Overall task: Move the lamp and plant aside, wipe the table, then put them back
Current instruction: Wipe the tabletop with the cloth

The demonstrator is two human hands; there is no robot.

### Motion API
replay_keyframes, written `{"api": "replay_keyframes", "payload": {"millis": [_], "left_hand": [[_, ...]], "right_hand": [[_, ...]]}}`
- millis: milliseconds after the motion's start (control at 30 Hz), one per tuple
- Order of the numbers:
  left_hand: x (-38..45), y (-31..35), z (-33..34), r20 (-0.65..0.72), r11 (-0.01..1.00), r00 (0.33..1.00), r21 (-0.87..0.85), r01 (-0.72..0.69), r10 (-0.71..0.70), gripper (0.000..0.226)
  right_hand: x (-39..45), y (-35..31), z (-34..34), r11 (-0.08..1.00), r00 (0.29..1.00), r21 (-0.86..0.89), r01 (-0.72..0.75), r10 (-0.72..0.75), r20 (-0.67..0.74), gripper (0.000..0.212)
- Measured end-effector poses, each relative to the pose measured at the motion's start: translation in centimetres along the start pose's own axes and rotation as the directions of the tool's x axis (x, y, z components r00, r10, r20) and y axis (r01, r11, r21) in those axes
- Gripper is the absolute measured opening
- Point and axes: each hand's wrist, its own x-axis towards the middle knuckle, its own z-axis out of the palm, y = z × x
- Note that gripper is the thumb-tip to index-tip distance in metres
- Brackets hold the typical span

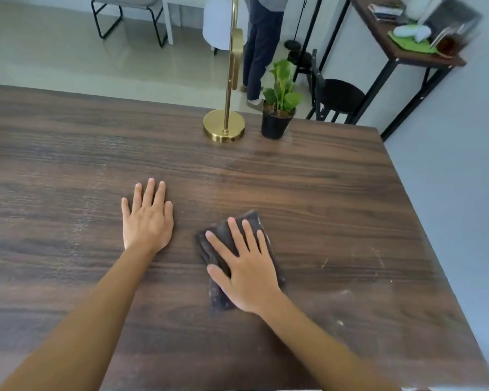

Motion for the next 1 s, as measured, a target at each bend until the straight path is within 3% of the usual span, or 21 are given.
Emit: {"api": "replay_keyframes", "payload": {"millis": [67, 133, 167, 233, 300, 333, 367, 400, 433, 533, 633, 700, 767, 867, 1000], "left_hand": [[-0.2, -0.2, 0.0, 0.006, 1.000, 1.000, -0.002, -0.007, 0.007, 0.056], [-0.4, -0.4, 0.2, 0.003, 1.000, 1.000, 0.002, -0.015, 0.015, 0.056], [-0.5, -0.4, 0.2, 0.005, 1.000, 1.000, 0.002, -0.017, 0.017, 0.056], [-0.5, -0.4, 0.2, 0.006, 1.000, 1.000, 0.002, -0.020, 0.020, 0.056], [-0.5, -0.3, 0.1, 0.010, 1.000, 1.000, 0.003, -0.016, 0.016, 0.056], [-0.5, -0.3, 0.1, 0.014, 1.000, 1.000, 0.007, -0.014, 0.014, 0.056], [-0.5, -0.2, 0.1, 0.017, 1.000, 1.000, 0.014, -0.014, 0.014, 0.056], [-0.5, -0.1, 0.1, 0.019, 1.000, 1.000, 0.021, -0.016, 0.016, 0.056], [-0.4, -0.1, 0.1, 0.022, 1.000, 1.000, 0.024, -0.019, 0.018, 0.057], [-0.4, -0.2, -0.1, 0.032, 1.000, 0.999, 0.015, -0.018, 0.017, 0.057], [-0.7, -0.3, -0.2, 0.040, 0.999, 0.998, 0.018, -0.041, 0.041, 0.057], [-1.1, -0.6, -0.3, 0.040, 0.998, 0.997, 0.015, -0.068, 0.068, 0.057], [-2.0, -1.1, -0.3, 0.028, 0.996, 0.996, 0.012, -0.091, 0.091, 0.056], [-3.7, -1.8, -0.2, 0.026, 0.995, 0.995, 0.027, -0.095, 0.094, 0.056], [-4.3, -1.7, -0.3, 0.029, 0.995, 0.995, 0.016, -0.095, 0.095, 0.056]], "right_hand": [[-6.3, 3.8, -0.8, 0.999, 0.999, -0.007, -0.038, 0.038, 0.002, 0.058], [-11.4, 9.6, -2.6, 0.969, 0.970, -0.061, -0.241, 0.241, -0.018, 0.061], [-12.9, 12.7, -3.5, 0.919, 0.924, -0.093, -0.382, 0.382, -0.023, 0.063], [-12.8, 18.2, -5.2, 0.756, 0.761, -0.107, -0.646, 0.648, -0.014, 0.070], [-8.9, 21.3, -6.5, 0.572, 0.573, -0.053, -0.818, 0.820, -0.003, 0.073], [-6.1, 21.8, -6.9, 0.504, 0.504, -0.028, -0.863, 0.864, -0.006, 0.073], [-3.1, 21.3, -6.8, 0.483, 0.484, -0.024, -0.875, 0.875, -0.012, 0.071], [-0.3, 19.8, -6.3, 0.514, 0.515, -0.027, -0.857, 0.857, -0.016, 0.070], [2.2, 17.5, -5.4, 0.592, 0.593, -0.024, -0.805, 0.805, -0.016, 0.068], [5.6, 6.7, -1.7, 0.885, 0.885, -0.009, -0.465, 0.465, 0.031, 0.064], [1.4, -1.1, 0.1, 0.992, 0.992, 0.006, -0.128, 0.128, 0.005, 0.062], [-4.2, -0.7, -0.1, 1.000, 0.999, -0.001, 0.007, -0.007, 0.032, 0.060], [-9.6, 2.9, -1.4, 1.000, 0.996, 0.002, -0.002, 0.002, 0.091, 0.060], [-11.2, 9.6, -3.4, 0.958, 0.956, -0.075, -0.277, 0.283, 0.083, 0.065], [0.7, 12.5, -3.8, 0.782, 0.781, -0.040, -0.622, 0.624, 0.028, 0.075]]}}
